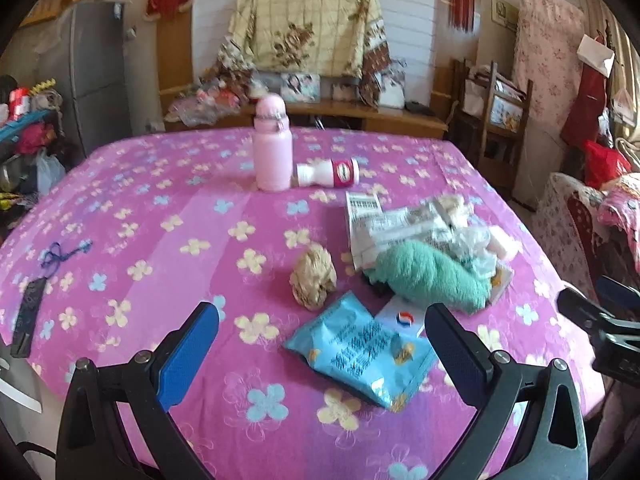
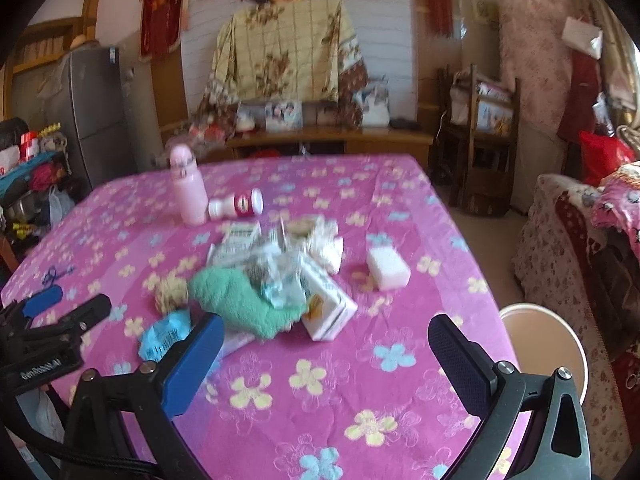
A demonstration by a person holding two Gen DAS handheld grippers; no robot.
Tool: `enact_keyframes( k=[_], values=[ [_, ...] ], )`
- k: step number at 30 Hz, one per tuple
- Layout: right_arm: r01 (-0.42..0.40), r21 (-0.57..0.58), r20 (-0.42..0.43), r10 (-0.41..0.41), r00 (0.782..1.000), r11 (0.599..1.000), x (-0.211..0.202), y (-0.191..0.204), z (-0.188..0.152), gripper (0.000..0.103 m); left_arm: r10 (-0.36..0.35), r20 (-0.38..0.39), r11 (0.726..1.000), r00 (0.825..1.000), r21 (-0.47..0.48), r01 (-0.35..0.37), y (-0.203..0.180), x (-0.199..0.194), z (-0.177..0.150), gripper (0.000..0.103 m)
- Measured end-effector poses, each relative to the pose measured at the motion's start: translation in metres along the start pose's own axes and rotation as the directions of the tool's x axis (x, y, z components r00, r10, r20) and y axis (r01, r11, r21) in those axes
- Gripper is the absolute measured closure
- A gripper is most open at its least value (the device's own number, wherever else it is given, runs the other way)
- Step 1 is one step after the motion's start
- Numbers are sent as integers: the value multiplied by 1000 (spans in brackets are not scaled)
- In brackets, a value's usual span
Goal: Collect trash
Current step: 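Grasp the crumpled tan paper ball with the left gripper while the right grasps the green knit cloth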
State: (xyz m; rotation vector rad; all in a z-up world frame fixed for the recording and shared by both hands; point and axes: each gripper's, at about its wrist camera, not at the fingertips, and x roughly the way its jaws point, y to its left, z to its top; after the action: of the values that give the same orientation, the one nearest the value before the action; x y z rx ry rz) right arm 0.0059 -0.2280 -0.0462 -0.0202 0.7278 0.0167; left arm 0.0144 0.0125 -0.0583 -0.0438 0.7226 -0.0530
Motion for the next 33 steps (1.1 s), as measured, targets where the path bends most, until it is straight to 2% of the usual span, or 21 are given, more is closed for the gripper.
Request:
enact_keyframes(
  k=[3,8,11,13,15,23,25,27,29,32,33],
  values=[
    [-5,-13,-79,4,997,1000,19,-6,-4,0,-6,-49,1000,999,16,7,8,11,-7,0],
    [-102,6,-134,102,986,995,39,-12,-10,0,22,-121,999,992,50,-16,22,37,-11,0],
    [-153,-26,-172,147,974,988,49,-6,-7,0,19,-143,999,989,43,-13,30,52,-2,0],
    [-197,-49,-173,186,967,979,53,1,-5,0,23,-153,999,988,43,-17,32,64,7,0],
    [-206,-73,-163,192,968,976,56,8,-1,0,14,-169,999,985,38,-8,33,77,15,0],
    [-312,-179,-176,282,943,933,79,47,24,3,4,-189,1000,982,27,1,29,125,41,0],
    [-333,-217,-190,295,937,918,86,60,30,6,-2,-203,1000,979,26,8,30,136,44,5],
    [-342,-257,-205,295,933,904,97,74,36,11,-3,-225,999,974,36,11,29,147,45,24],
    [-343,-279,-221,288,932,897,107,83,39,12,-8,-254,999,967,47,21,29,156,44,32],
    [-323,-303,-261,248,933,896,127,91,39,12,-42,-272,998,961,38,55,31,163,40,33],
    [-316,-306,-274,235,933,898,135,93,39,12,-50,-273,997,961,38,63,31,163,39,38]
  ],
)
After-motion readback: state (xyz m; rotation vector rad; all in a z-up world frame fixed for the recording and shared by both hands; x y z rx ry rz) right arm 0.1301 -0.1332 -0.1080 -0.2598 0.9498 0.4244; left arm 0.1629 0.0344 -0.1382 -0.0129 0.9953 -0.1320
